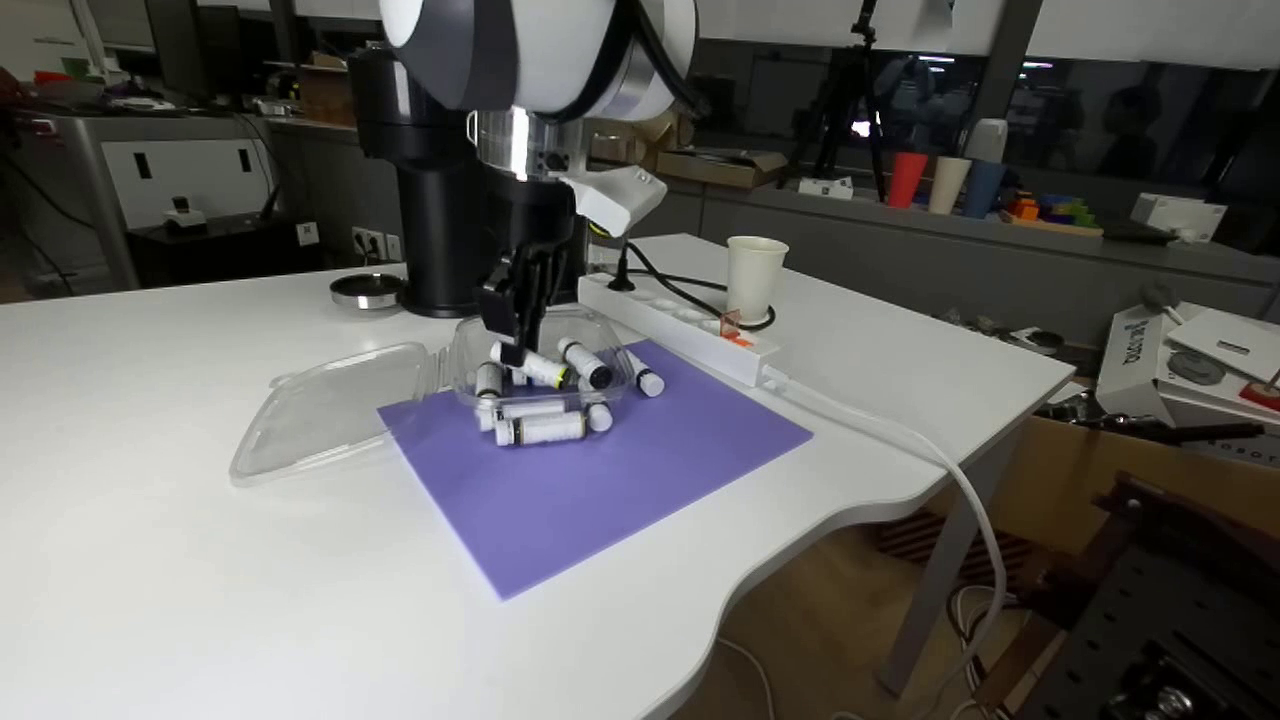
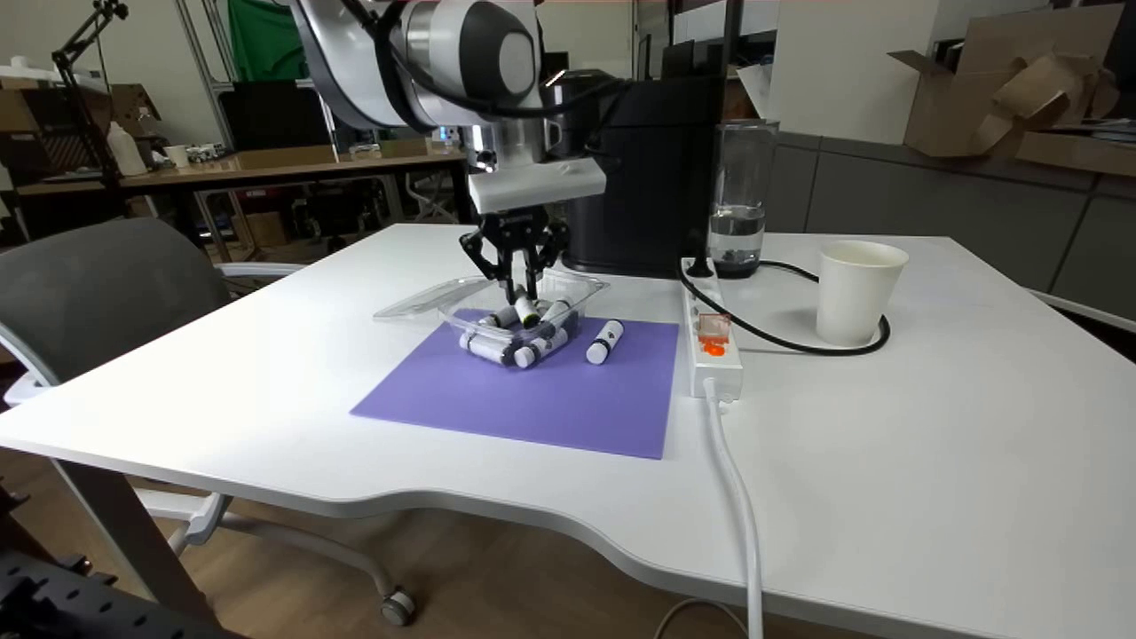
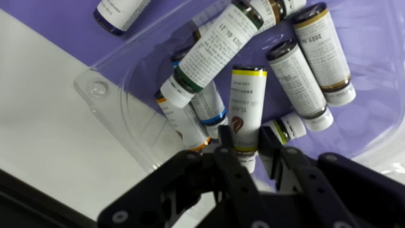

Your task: Take the bottle from the bowl and put it on the table

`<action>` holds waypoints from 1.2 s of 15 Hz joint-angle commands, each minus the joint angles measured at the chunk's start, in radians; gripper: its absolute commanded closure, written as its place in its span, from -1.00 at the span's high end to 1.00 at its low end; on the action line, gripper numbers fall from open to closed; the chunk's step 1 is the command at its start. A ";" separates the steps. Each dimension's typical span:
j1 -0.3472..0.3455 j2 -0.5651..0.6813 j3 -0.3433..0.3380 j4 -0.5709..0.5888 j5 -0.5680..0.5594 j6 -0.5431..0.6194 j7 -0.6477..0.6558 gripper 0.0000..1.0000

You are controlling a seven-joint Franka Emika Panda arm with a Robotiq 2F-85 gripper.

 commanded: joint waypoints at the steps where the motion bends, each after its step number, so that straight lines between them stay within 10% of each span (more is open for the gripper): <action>1: 0.008 -0.138 -0.007 -0.029 0.040 -0.118 0.087 -0.87; 10: 0.069 -0.354 -0.154 -0.027 0.022 -0.533 0.385 -0.87; 18: 0.043 -0.373 -0.228 -0.189 0.017 -0.387 0.376 -0.87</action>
